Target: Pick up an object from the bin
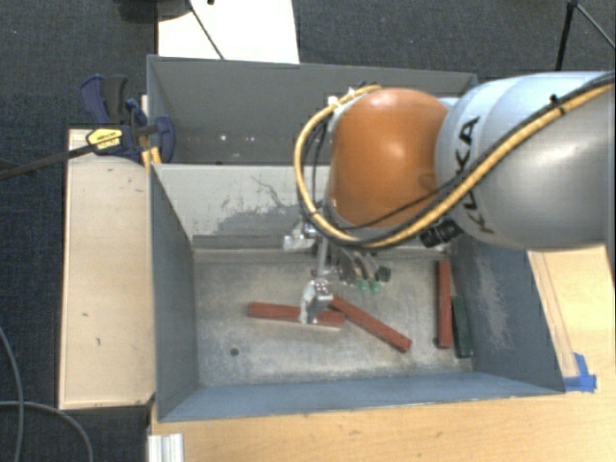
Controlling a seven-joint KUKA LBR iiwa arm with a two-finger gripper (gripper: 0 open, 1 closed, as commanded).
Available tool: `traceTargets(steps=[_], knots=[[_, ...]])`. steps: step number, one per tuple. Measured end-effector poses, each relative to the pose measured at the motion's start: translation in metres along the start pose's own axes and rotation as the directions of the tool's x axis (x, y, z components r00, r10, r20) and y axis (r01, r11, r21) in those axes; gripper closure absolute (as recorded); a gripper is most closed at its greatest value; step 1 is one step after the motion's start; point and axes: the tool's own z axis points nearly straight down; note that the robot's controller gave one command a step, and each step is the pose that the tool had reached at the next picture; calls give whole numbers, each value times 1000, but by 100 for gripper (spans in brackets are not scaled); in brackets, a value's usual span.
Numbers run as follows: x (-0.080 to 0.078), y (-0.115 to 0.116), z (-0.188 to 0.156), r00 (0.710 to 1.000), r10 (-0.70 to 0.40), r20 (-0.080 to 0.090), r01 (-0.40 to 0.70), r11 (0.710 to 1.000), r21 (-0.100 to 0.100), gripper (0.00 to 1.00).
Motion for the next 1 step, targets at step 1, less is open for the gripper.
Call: traceTargets(steps=[1], knots=[[2,-2,69,1000,-29,-3,29,1000,2,0]])
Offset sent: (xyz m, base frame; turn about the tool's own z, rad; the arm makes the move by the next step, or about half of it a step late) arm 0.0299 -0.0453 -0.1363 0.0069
